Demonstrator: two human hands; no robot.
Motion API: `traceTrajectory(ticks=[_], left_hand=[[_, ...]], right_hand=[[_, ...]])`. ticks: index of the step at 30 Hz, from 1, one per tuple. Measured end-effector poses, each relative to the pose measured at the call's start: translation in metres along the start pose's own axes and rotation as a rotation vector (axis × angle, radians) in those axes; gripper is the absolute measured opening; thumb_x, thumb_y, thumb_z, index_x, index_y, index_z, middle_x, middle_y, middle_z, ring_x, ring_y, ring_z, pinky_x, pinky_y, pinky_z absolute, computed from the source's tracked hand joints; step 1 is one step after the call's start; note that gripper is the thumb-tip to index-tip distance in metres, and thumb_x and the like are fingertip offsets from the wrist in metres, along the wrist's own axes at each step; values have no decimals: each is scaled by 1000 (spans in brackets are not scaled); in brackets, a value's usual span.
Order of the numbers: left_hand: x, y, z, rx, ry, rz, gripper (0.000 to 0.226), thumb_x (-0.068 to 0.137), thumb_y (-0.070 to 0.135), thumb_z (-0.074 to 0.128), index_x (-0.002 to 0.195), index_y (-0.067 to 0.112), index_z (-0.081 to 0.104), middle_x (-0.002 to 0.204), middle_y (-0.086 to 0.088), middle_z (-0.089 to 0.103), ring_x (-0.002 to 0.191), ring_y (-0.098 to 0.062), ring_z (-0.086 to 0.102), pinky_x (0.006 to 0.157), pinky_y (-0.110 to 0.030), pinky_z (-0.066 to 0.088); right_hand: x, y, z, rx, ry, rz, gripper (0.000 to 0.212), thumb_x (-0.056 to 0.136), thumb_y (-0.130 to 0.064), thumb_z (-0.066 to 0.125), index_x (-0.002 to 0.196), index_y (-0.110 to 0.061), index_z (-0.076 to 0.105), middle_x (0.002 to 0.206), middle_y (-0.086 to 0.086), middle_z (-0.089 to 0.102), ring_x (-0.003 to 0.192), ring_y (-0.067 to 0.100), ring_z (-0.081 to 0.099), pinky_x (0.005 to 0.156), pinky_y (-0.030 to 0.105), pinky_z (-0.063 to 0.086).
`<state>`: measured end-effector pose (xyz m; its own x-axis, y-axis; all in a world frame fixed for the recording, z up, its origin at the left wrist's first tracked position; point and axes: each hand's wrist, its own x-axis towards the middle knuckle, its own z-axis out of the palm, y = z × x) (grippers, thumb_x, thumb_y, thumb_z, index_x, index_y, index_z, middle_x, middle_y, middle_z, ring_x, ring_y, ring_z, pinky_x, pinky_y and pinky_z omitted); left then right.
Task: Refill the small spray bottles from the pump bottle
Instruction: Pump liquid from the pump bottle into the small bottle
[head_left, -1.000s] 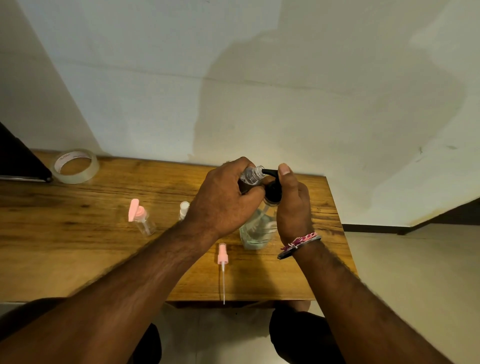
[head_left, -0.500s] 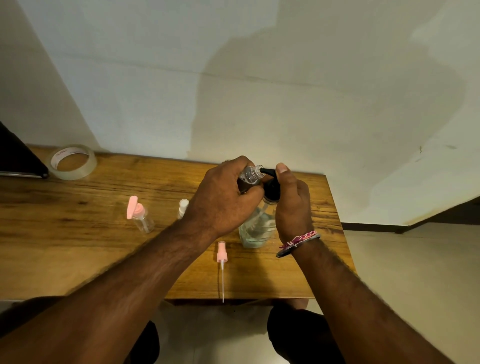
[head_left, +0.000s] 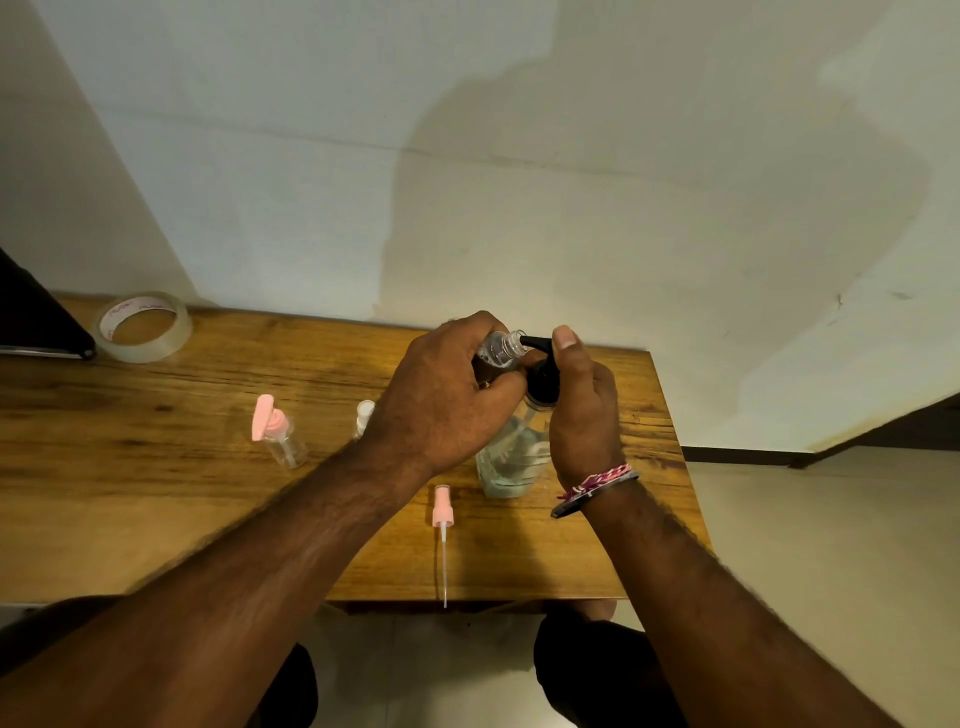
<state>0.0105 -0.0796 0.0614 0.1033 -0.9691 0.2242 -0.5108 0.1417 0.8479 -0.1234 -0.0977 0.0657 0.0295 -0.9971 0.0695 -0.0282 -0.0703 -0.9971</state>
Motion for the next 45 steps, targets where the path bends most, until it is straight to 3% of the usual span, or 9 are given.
traceTrajectory(ticks=[8, 13, 18, 24, 40, 45], left_hand=[[0, -2, -1, 5, -1, -6, 10, 91, 26, 74, 97, 25, 66, 86, 8, 66, 80, -12, 62, 64, -32, 51], [0, 0, 0, -2, 2, -8, 12, 91, 27, 75, 94, 25, 64, 83, 10, 64, 75, -8, 59, 61, -26, 45], [1, 1, 0, 9, 3, -7, 11, 91, 27, 75, 94, 25, 64, 83, 9, 64, 75, -10, 60, 61, -26, 44], [1, 0, -1, 5, 7, 1, 11, 90, 26, 75, 96, 23, 66, 85, 8, 66, 77, -12, 62, 63, -32, 51], [0, 3, -2, 14, 3, -19, 13, 91, 29, 76, 96, 24, 66, 86, 10, 64, 78, -9, 60, 63, -27, 45], [-1, 3, -2, 1, 5, -16, 11, 90, 26, 76, 97, 24, 67, 86, 8, 66, 79, -12, 62, 65, -35, 53]], right_hand=[[2, 5, 2, -54, 10, -40, 48, 86, -64, 47, 86, -27, 79, 92, 17, 75, 91, 29, 72, 77, 36, 56], [1, 2, 0, -14, 15, -2, 50, 82, -66, 47, 73, -29, 78, 79, -1, 75, 78, 6, 70, 68, 16, 52], [0, 1, 0, -19, 3, -4, 50, 81, -67, 46, 71, -30, 79, 76, -3, 75, 75, 3, 69, 67, 12, 51], [2, 5, 0, -22, -4, -39, 42, 85, -64, 49, 75, -38, 80, 88, 14, 75, 80, 10, 70, 70, 18, 53], [0, 3, 0, -36, 15, -11, 48, 82, -69, 47, 73, -34, 79, 88, 13, 74, 80, 10, 69, 73, 22, 54], [0, 0, 1, -18, 6, -18, 42, 83, -65, 48, 75, -38, 80, 91, 13, 74, 85, 14, 71, 75, 25, 56]])
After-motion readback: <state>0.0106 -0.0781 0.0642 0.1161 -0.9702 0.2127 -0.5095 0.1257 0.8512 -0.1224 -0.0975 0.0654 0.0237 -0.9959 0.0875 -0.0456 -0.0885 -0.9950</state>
